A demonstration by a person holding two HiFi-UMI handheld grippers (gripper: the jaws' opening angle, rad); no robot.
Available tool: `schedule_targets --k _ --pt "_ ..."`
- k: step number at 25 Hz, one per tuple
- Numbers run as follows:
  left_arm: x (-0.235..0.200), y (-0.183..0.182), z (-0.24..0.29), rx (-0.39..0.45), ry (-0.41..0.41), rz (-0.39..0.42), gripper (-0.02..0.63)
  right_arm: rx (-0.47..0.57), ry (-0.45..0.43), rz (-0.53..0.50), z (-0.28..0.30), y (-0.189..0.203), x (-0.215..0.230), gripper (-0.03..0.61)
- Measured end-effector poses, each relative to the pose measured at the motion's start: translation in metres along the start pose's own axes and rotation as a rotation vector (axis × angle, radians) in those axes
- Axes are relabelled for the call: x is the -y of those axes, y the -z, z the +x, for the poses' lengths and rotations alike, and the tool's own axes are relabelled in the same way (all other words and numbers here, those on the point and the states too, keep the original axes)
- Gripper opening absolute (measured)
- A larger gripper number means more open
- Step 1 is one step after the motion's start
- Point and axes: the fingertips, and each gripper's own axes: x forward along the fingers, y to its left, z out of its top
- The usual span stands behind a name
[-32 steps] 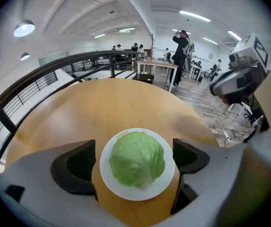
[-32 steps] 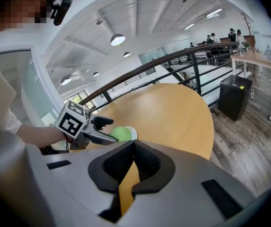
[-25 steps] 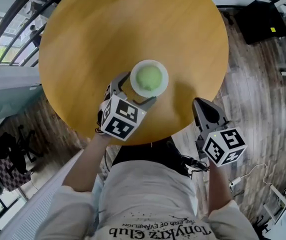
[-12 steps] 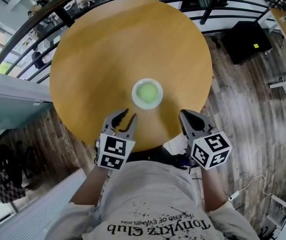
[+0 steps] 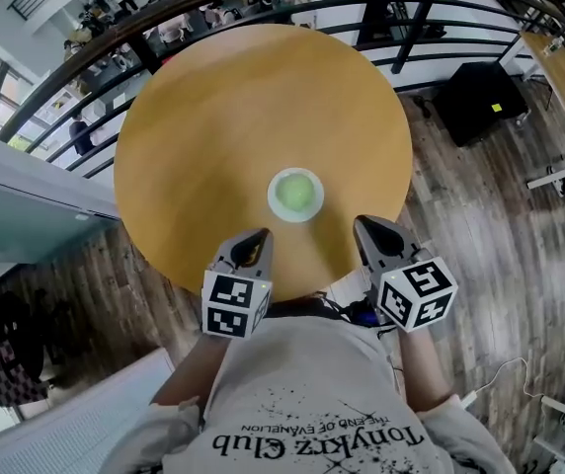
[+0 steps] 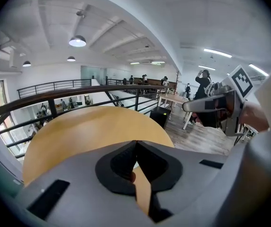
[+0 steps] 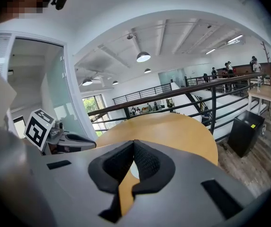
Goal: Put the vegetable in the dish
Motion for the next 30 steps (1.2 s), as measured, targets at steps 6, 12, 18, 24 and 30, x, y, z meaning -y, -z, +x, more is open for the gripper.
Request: schedule_targets --k 6,12,18,24,30 --pt "0.003 0.001 -0.015 0.009 -0.006 -0.014 0.023 -0.003 -0.018 -0.023 -0.003 -0.004 -0.010 0.017" --pt "0.000 0.006 -0.024 0.007 -0.007 -0.036 0.023 -0.019 -0.032 -0.019 -0.001 0.001 -0.021 0.015" --pt "0.002 0.011 -0.026 -0.004 0.022 -0.039 0.023 -0.024 -0.026 -0.007 0.000 0.005 -0.025 0.017" --pt "-0.012 0.014 -0.022 -0.009 0.002 -0.073 0.023 -0.025 -0.010 -0.001 0.002 0.006 -0.022 0.017" --pt "-0.014 0.004 -0.021 0.029 -0.021 -0.043 0.023 -0.027 -0.007 -0.002 0.000 0.007 -0.018 0.017"
